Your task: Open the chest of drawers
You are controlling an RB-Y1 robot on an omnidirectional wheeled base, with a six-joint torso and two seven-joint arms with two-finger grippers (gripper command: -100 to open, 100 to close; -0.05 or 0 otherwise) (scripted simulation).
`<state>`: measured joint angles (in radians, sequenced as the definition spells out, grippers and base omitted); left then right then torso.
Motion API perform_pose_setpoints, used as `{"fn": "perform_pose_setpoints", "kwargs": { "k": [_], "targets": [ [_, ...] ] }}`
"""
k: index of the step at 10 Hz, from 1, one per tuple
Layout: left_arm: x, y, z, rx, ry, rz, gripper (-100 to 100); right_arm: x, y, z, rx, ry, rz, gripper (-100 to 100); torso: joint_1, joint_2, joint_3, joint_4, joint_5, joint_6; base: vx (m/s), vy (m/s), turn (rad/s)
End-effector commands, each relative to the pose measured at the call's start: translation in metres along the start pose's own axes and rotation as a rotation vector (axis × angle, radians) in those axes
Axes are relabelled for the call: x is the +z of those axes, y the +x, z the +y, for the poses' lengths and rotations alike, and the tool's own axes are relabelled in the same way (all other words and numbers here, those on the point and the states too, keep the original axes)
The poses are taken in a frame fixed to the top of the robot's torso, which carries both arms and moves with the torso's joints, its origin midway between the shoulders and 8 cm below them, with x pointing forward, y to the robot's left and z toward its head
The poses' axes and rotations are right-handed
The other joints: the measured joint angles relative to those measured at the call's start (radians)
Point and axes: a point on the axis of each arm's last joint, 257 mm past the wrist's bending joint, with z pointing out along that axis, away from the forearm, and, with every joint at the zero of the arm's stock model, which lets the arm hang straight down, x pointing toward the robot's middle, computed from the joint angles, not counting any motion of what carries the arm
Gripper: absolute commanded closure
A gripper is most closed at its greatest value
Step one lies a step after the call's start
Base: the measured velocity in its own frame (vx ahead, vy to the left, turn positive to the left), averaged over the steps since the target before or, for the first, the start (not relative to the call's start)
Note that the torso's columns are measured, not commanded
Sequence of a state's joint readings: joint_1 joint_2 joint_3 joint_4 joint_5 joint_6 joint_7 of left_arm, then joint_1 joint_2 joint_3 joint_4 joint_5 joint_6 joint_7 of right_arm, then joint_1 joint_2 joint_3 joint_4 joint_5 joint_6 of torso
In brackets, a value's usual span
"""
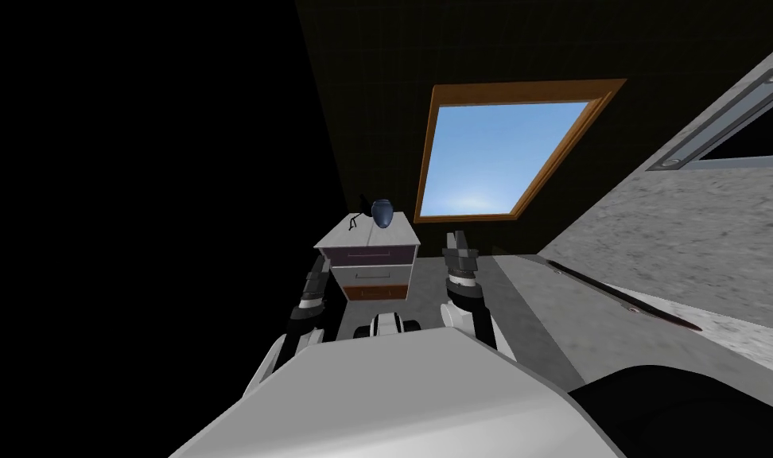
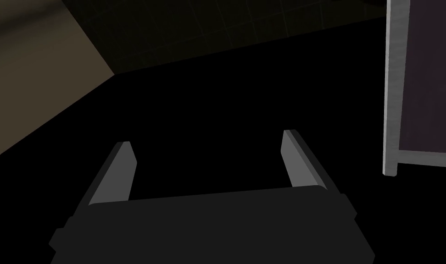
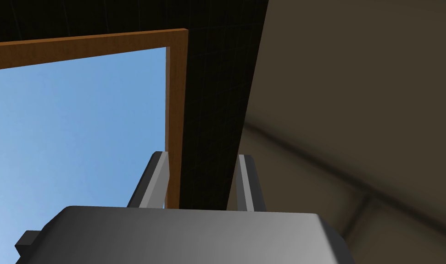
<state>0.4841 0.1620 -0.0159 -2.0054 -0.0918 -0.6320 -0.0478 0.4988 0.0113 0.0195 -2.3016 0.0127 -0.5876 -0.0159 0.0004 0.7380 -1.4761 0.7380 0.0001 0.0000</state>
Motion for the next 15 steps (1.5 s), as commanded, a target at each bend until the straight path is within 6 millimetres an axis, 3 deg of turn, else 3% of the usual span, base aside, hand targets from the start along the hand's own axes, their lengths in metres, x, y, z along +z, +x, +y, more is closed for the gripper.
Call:
{"fn": "perform_pose_setpoints", "kwargs": {
  "k": [1, 5, 15],
  "targets": [
    [-0.015, 0.005, 0.018, 0.016, -0.007, 0.022, -100, 0.000, 0.000, 0.000, 0.000, 0.000, 0.000, 0, -0.001, 0.000, 0.000, 0.000, 0.000, 0.000, 0.088, -0.001, -0.016],
    [-0.044, 0.014, 0.044, 0.037, -0.022, 0.049, -100, 0.000, 0.000, 0.000, 0.000, 0.000, 0.000, 0, 0.000, 0.000, 0.000, 0.000, 0.000, 0.000, 0.105, 0.017, -0.018],
    [-0.098, 0.028, 0.078, 0.054, -0.045, 0.081, -100, 0.000, 0.000, 0.000, 0.000, 0.000, 0.000, 0, 0.000, 0.000, 0.000, 0.000, 0.000, 0.000, 0.068, 0.016, -0.012]
  ]
}}
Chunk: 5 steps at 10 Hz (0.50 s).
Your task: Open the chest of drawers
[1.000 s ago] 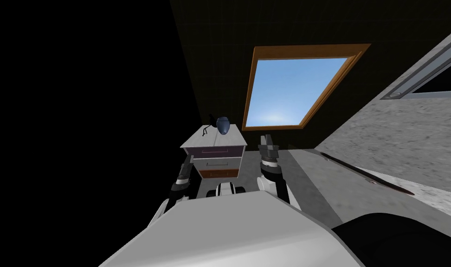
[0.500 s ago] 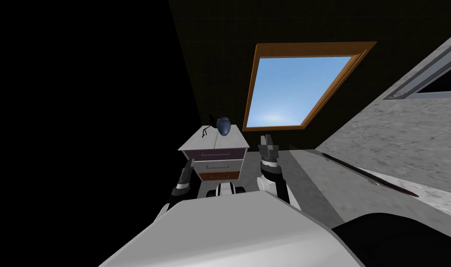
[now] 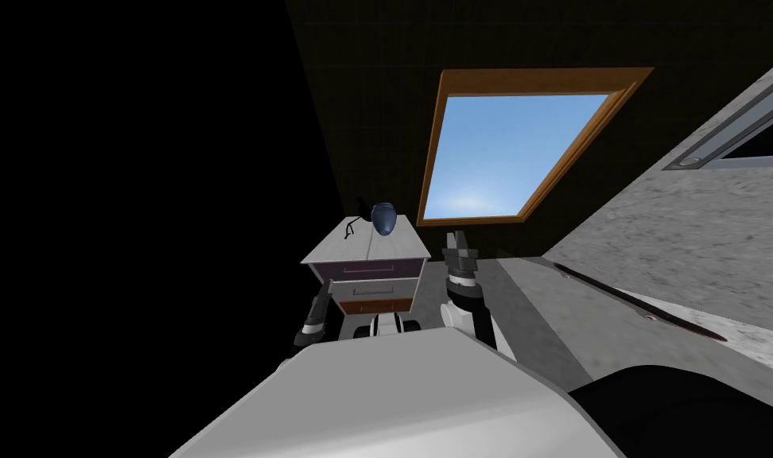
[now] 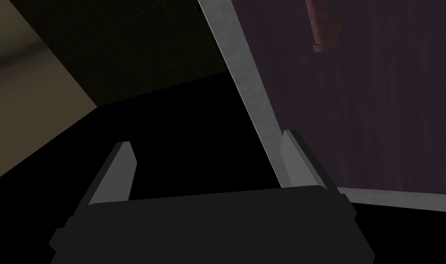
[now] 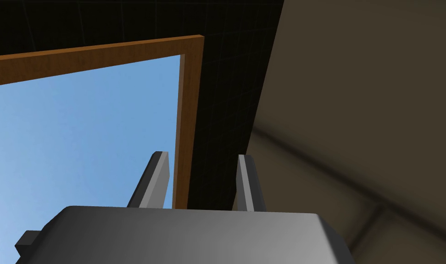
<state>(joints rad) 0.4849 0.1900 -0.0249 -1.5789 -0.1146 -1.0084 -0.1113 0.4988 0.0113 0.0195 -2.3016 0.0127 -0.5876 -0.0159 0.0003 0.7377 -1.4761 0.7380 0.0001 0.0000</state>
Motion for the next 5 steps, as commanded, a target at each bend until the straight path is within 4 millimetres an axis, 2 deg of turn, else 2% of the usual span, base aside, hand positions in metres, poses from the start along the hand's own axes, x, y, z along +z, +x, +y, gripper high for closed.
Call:
{"fn": "perform_pose_setpoints", "kwargs": {
  "k": [1, 5],
  "targets": [
    [-0.014, 0.006, 0.007, 0.003, -0.001, 0.005, -100, 0.000, 0.000, 0.000, 0.000, 0.000, 0.000, 0, 0.000, 0.001, 0.000, 0.000, 0.000, 0.000, 0.059, 0.011, -0.012],
    [-0.033, 0.013, 0.017, 0.002, -0.015, 0.011, -100, 0.000, 0.000, 0.000, 0.000, 0.000, 0.000, 0, -0.001, -0.001, -0.001, 0.000, 0.000, 0.000, 0.062, 0.012, -0.011]
  ]
}}
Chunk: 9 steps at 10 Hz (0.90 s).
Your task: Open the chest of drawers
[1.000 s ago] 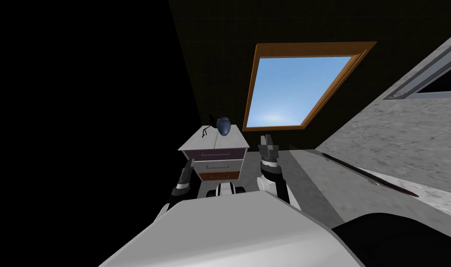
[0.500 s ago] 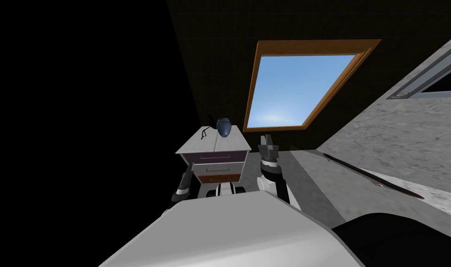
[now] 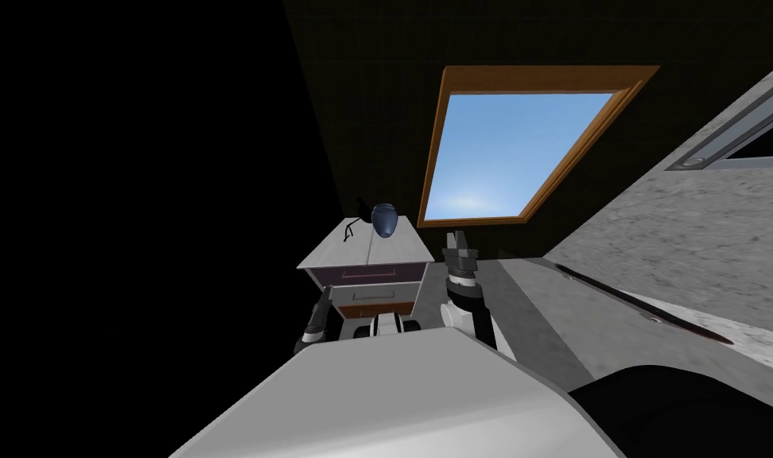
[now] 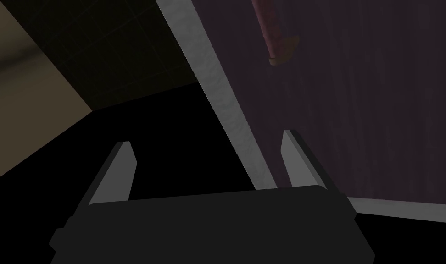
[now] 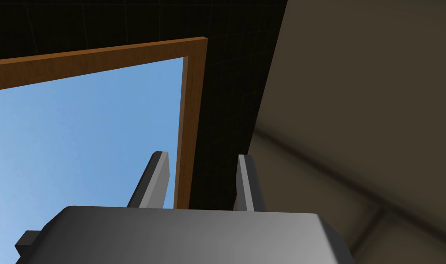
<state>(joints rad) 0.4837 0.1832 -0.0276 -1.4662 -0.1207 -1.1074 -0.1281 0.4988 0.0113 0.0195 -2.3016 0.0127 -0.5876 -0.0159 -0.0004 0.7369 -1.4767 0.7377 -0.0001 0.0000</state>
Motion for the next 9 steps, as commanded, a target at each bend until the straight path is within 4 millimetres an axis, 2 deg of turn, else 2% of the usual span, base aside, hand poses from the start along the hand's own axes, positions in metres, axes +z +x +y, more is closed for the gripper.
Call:
{"fn": "perform_pose_setpoints", "kwargs": {
  "k": [1, 9],
  "targets": [
    [-0.015, 0.007, 0.007, -0.002, -0.009, 0.002, -100, 0.000, 0.000, 0.000, 0.000, 0.000, 0.000, 0, 0.000, 0.001, 0.001, 0.000, 0.000, 0.000, 0.052, 0.019, -0.012],
    [-0.062, 0.035, 0.016, -0.039, -0.033, -0.036, -100, 0.000, 0.000, 0.000, 0.000, 0.000, 0.000, 0, 0.000, 0.001, 0.001, 0.000, 0.000, 0.000, 0.064, 0.020, -0.017]
  ]
}}
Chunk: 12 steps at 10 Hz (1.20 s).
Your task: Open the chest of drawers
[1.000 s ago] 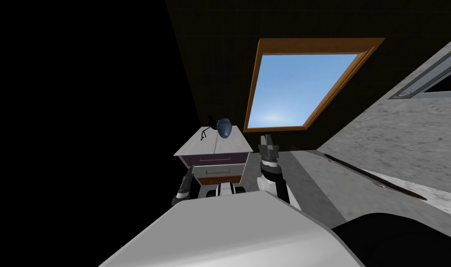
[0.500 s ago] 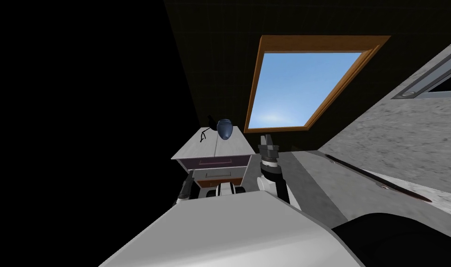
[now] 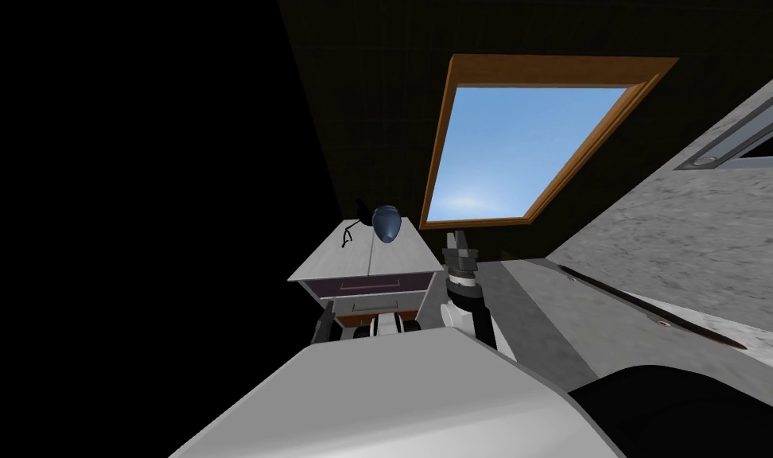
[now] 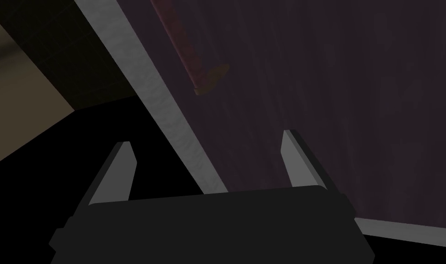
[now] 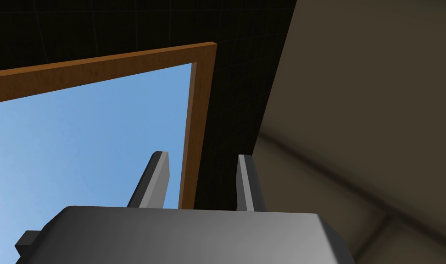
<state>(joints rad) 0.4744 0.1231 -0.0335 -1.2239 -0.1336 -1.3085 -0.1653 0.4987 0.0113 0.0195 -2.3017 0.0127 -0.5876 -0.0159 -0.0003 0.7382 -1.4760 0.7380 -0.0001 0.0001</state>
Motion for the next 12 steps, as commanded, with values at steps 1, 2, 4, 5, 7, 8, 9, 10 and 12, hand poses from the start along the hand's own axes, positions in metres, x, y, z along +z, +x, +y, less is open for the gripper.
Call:
{"fn": "perform_pose_setpoints", "kwargs": {
  "k": [1, 2, 4, 5, 7, 8, 9, 10, 12],
  "targets": [
    [-0.014, 0.012, -0.001, -0.025, -0.007, -0.030, -100, 0.000, 0.000, 0.000, 0.000, 0.000, 0.000, 0, 0.000, 0.003, 0.002, 0.001, 0.000, 0.000, 0.005, 0.007, -0.021],
    [-0.017, 0.017, -0.002, -0.037, -0.010, -0.046, -100, 0.000, 0.000, 0.000, 0.000, 0.000, 0.000, 0, 0.000, 0.003, 0.002, 0.001, 0.000, 0.000, 0.000, 0.000, 0.000],
    [-0.021, 0.029, -0.005, -0.064, -0.016, -0.082, -100, 0.000, 0.000, 0.000, 0.000, 0.000, 0.000, 0, 0.000, 0.000, 0.000, 0.000, 0.000, 0.000, 0.007, 0.010, -0.029],
    [-0.021, 0.029, -0.005, -0.064, -0.016, -0.082, -100, 0.000, 0.000, 0.000, 0.000, 0.000, 0.000, 0, 0.000, -0.001, 0.000, 0.000, 0.000, 0.000, 0.003, 0.005, -0.013],
    [-0.021, 0.029, -0.005, -0.064, -0.016, -0.082, -100, 0.000, 0.000, 0.000, 0.000, 0.000, 0.000, 0, 0.000, 0.000, 0.000, 0.000, 0.000, 0.000, 0.000, 0.000, 0.000],
    [-0.021, 0.029, -0.005, -0.064, -0.016, -0.082, -100, 0.000, 0.000, 0.000, 0.000, 0.000, 0.000, 0, 0.000, 0.000, 0.000, 0.000, 0.000, 0.000, 0.000, 0.000, 0.000],
    [-0.021, 0.029, -0.005, -0.064, -0.016, -0.082, -100, 0.000, 0.000, 0.000, 0.000, 0.000, 0.000, 0, 0.000, 0.000, 0.000, 0.000, 0.000, 0.000, 0.000, 0.000, 0.000],
    [-0.021, 0.029, -0.005, -0.064, -0.016, -0.082, -100, 0.000, 0.000, 0.000, 0.000, 0.000, 0.000, 0, 0.000, 0.000, 0.000, 0.000, 0.000, 0.000, 0.000, 0.000, 0.000],
    [-0.021, 0.029, -0.005, -0.064, -0.016, -0.082, -100, 0.000, 0.000, 0.000, 0.000, 0.000, 0.000, 0, 0.000, 0.000, 0.000, 0.000, 0.000, 0.000, 0.000, 0.000, 0.000]
  ]
}}
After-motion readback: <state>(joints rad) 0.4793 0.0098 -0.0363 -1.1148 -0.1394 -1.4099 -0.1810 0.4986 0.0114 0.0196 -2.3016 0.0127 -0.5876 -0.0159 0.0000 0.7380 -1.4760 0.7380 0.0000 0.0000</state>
